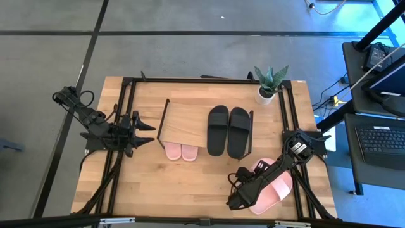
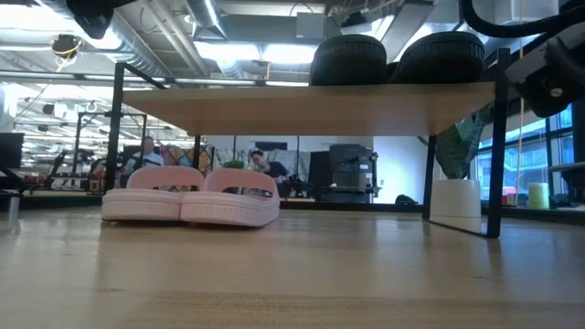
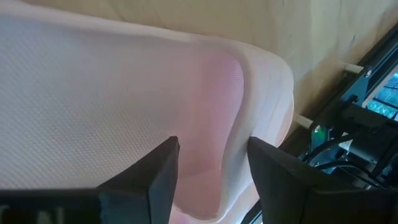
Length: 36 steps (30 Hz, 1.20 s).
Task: Pick and place slides into the shelf
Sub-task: Put the left pink slides under the shelf
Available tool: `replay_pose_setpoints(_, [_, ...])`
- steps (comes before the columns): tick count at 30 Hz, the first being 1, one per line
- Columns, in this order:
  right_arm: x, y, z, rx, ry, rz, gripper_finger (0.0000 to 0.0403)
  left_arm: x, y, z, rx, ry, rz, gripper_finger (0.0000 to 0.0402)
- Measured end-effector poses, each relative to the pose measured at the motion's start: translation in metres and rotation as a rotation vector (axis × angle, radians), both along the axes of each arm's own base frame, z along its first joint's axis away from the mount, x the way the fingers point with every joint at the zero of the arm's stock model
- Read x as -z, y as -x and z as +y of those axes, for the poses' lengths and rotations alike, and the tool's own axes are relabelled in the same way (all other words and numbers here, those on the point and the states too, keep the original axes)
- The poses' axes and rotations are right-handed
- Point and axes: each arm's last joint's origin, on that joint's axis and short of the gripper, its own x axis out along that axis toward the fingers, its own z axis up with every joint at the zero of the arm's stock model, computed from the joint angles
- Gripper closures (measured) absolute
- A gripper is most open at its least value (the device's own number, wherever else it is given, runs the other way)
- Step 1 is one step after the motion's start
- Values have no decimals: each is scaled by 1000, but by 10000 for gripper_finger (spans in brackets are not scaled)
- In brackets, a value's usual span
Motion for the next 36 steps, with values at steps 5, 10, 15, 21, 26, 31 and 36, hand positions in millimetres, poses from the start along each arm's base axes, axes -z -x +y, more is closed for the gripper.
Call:
replay_pose_setpoints(5, [0, 0, 0, 2, 6, 1, 225, 0, 0, 0, 0, 0, 0, 196])
replay_pose_setpoints(10, [0, 1, -1, 2, 10, 4, 282, 0, 0, 0, 0, 0, 0, 196])
replay_pose_setpoints(15, [0, 1, 0, 5, 3, 13, 361, 0, 0, 0, 0, 0, 0, 196])
replay_pose_setpoints(21, [-2, 2, 3, 27, -9, 15, 384, 0, 0, 0, 0, 0, 0, 196])
replay_pose_setpoints(26, [-13, -3, 13, 29, -62, -32, 390, 0, 0, 0, 0, 0, 0, 196])
replay_pose_setpoints(31, [-28, -11, 20, 28, -113, -91, 390, 0, 0, 0, 0, -2, 3, 196])
replay_pose_setpoints(36, [-48, -20, 28, 29, -180, -154, 390, 1, 0, 0, 1, -8, 11, 196])
